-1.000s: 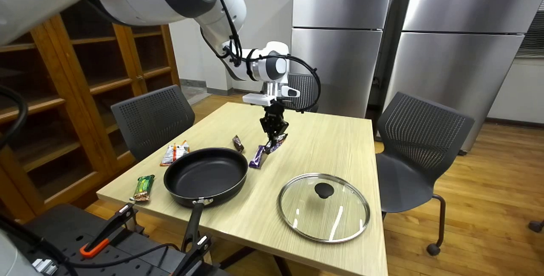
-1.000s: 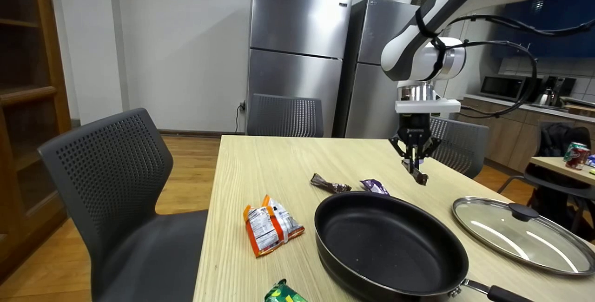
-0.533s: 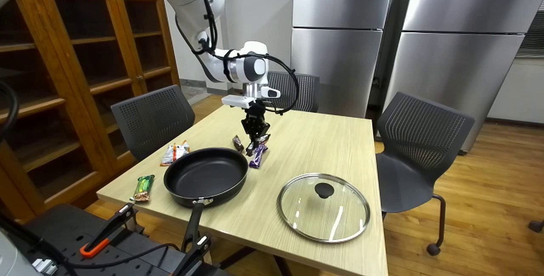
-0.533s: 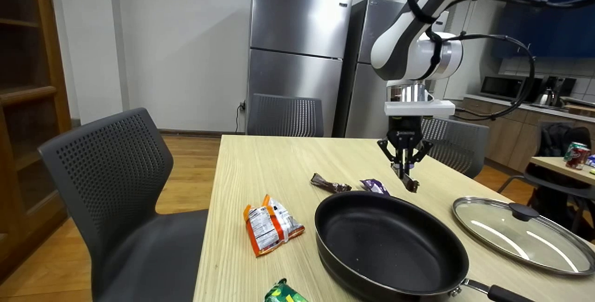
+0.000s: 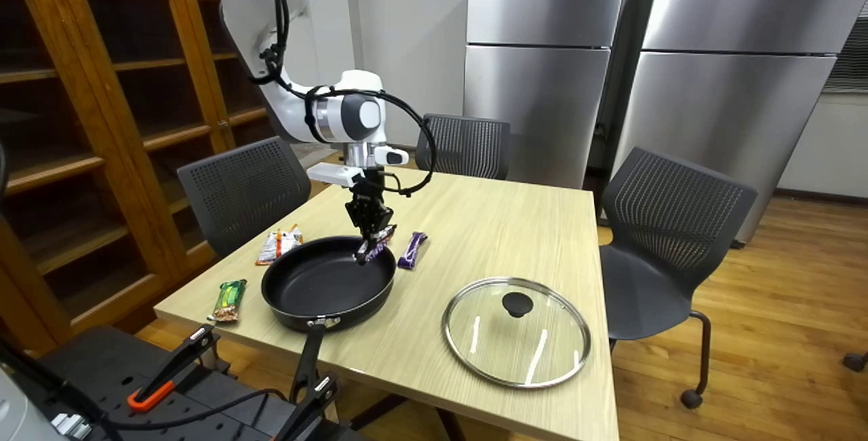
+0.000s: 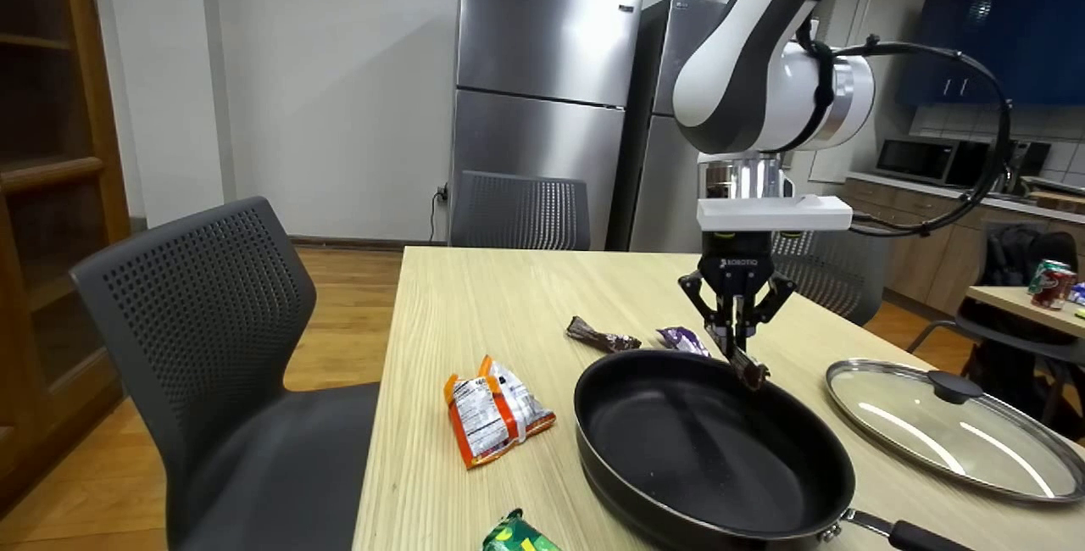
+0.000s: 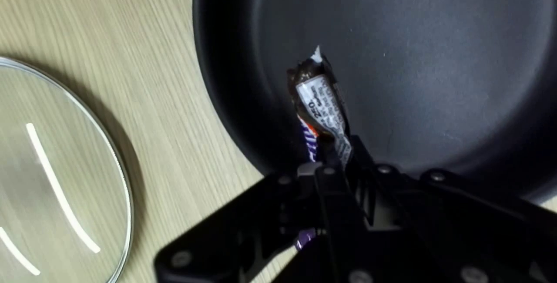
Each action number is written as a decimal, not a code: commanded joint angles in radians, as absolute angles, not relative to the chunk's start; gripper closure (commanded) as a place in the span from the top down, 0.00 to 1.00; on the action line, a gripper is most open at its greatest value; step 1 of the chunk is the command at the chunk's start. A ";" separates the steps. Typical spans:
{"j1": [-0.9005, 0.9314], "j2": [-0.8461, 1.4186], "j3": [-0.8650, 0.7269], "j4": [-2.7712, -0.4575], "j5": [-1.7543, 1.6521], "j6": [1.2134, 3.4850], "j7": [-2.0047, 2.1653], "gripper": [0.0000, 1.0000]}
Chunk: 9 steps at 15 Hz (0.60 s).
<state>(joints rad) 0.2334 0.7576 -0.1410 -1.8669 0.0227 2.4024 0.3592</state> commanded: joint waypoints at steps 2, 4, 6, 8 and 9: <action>0.259 0.644 -0.130 -2.044 -0.030 2.459 0.388 0.03; 0.262 0.635 -0.126 -2.063 -0.041 2.462 0.382 0.03; 0.266 0.640 -0.123 -2.062 -0.049 2.456 0.388 0.03; 0.263 0.656 -0.113 -2.049 -0.045 2.455 0.386 0.03; 0.263 0.663 -0.110 -2.041 -0.045 2.450 0.386 0.03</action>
